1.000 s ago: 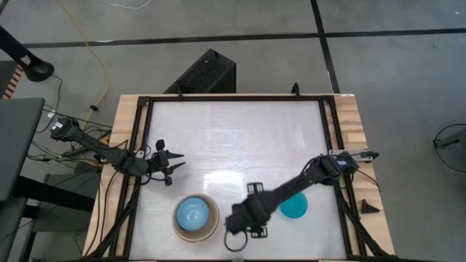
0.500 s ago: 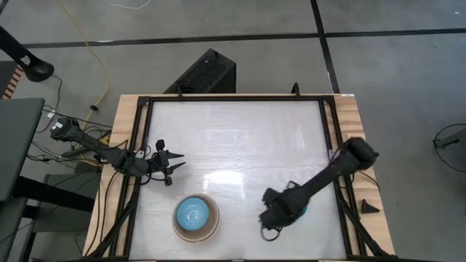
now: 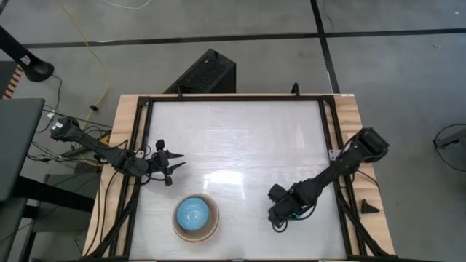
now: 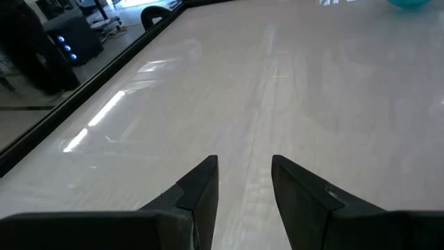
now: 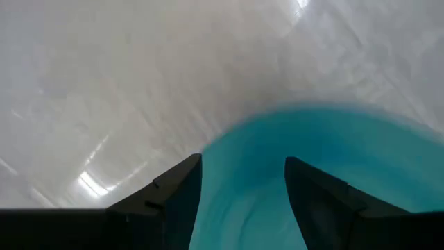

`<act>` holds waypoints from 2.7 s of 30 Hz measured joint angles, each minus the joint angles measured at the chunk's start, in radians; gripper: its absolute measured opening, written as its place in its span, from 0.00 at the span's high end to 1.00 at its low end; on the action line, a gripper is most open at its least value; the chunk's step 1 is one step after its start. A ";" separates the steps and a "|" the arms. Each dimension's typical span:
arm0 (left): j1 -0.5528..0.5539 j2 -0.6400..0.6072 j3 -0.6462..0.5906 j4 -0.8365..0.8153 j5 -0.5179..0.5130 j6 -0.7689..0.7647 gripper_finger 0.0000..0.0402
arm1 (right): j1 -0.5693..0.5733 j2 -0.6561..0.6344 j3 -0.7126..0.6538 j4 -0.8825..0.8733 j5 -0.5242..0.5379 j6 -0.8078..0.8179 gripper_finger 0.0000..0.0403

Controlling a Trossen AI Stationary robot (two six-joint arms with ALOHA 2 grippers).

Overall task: Nest bowls inside each other
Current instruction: Stack the blue bowl on top of the orange bowl

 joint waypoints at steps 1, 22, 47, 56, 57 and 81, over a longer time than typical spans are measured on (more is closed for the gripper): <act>0.000 0.000 0.000 0.000 0.000 0.000 0.69 | -0.004 0.001 -0.001 -0.004 -0.005 -0.001 0.41; 0.000 0.000 0.000 -0.002 0.000 0.000 0.69 | -0.019 -0.004 0.204 -0.209 -0.054 0.061 0.41; 0.000 0.000 0.000 -0.002 0.000 0.000 0.69 | 0.042 0.188 0.195 -0.152 -0.009 0.255 0.41; 0.000 0.000 0.000 -0.002 0.000 0.000 0.69 | 0.027 0.201 0.253 -0.200 -0.059 0.156 0.87; 0.000 0.000 0.000 -0.002 0.000 0.000 0.69 | 0.023 0.193 0.278 -0.219 -0.055 0.131 0.93; 0.000 0.000 0.000 0.000 0.000 0.000 0.69 | -0.138 0.401 0.664 0.753 0.057 -1.379 0.94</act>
